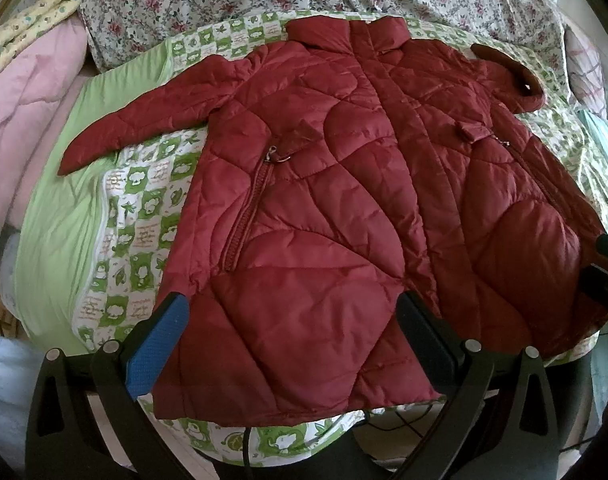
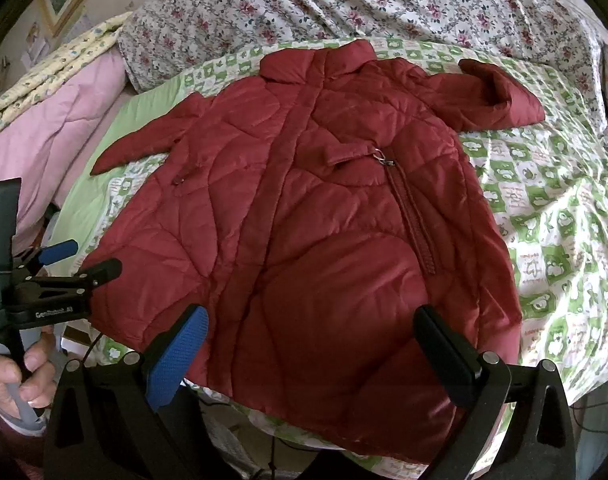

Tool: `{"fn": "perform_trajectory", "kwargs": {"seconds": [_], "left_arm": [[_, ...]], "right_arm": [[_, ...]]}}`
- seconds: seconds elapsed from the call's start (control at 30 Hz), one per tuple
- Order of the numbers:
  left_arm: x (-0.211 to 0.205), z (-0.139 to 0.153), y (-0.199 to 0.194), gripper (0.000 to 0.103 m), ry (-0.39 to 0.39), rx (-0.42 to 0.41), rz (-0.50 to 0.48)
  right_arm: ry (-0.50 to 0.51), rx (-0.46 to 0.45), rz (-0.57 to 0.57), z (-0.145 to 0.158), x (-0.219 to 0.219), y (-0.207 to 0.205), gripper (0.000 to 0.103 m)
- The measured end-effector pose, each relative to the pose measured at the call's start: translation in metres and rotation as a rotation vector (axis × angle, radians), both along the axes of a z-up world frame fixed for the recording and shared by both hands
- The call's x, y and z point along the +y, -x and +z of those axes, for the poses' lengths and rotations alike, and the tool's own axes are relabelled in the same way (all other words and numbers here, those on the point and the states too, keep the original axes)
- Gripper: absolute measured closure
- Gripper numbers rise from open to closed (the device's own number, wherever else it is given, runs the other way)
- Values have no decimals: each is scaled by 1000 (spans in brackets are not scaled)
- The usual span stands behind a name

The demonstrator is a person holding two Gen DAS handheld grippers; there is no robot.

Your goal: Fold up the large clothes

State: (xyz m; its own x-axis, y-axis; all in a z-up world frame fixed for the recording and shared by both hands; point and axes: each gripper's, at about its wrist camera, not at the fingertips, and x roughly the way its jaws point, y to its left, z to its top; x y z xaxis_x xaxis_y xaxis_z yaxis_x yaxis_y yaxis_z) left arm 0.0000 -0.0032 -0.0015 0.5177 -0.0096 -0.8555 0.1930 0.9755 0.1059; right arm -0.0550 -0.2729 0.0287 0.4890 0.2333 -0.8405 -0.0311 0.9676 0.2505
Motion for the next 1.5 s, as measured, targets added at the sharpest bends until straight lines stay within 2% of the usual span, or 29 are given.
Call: {"fn": "perform_trajectory", "kwargs": {"seconds": [0.27,0.4,0.47,0.53,0.77,1.07,1.2,1.3,1.43,1.5], "left_arm": [[-1,0,0,0,17,-23,-3],[0,0,1,0,25,-52,-3],[0,0,-1,0,24,-41,-3],[0,-3,-4,0,2,18,-2],[2,-3,-14,0,4,12,-2],[6,0,-39,0,8,14,13],[10,2,-53,0,27,29,27],[13,4,-64,0,49,49,38],[17,10,-78,0,27,18,51],[19,12,-87,0,47,20,57]], "right_arm": [[-12,-9,0,3,1,-1,0],[20,-2,4,3,1,-4,0],[24,1,6,2,0,-5,0],[34,11,6,2,-2,-7,0],[28,-1,-14,3,-14,-14,0],[41,-4,-81,8,-52,-43,0],[52,-87,-121,19,-75,-58,0],[41,-97,-150,22,-94,-75,0],[49,-104,-182,22,-121,-105,2],[56,-112,-198,20,-135,-123,2]]}}
